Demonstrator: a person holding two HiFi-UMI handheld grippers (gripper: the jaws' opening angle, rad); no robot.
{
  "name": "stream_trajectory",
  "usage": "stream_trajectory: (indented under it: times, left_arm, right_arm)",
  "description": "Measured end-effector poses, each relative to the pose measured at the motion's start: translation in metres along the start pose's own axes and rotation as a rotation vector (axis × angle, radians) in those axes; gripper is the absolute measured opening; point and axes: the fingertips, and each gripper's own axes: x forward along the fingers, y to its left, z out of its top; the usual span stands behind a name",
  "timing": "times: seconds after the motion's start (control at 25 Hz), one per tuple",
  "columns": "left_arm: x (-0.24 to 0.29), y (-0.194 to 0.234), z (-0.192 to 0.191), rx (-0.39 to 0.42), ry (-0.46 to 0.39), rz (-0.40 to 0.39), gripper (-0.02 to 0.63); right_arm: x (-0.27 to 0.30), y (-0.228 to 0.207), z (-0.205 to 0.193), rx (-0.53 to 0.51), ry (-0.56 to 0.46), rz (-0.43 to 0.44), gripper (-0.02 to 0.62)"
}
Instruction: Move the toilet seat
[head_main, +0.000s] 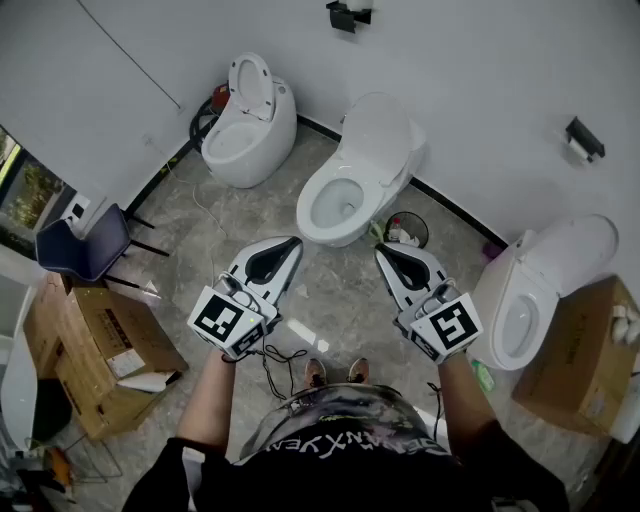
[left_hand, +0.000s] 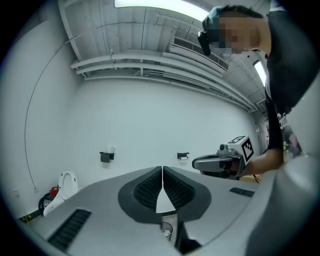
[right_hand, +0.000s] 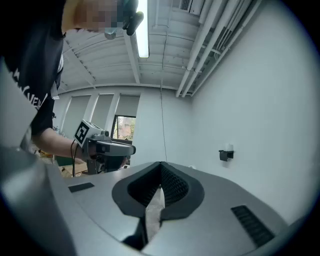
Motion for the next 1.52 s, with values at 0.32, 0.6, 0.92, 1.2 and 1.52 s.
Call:
stream_trajectory:
  times: [0.32,0.6,0.92,1.2,1.52]
  left_arm:
    - [-0.002,0.0,-0.001,0.004,-0.004,-0.005,0.028]
    - [-0.002,-0.001,-0.001,0.005,-0.001,-0.01,0.028]
    - [-0.004,-0.006,-0.003,0.008,0.005,-0.014,0.028]
    - [-0.003,-0.006,-0.004,0.013,0.014,-0.013,0.028]
    - [-0.001,-0.007,-0.009,0.009,0.026,-0.016,0.029]
  right_arm:
    - [0.0,0.003,-0.003,-0.003,0.007,0.004,0.0]
    - [-0.003,0.004,-0.006,0.007,0.027,0.004,0.0]
    - [-0.01,0.005,-0.017,0.042,0.063,0.007,0.002]
    - [-0.011,0.004,-0.017,0.037,0.05,-0.009,0.003]
    - [-0.012,0.005,-0.018,0.041,0.053,-0.006,0.006]
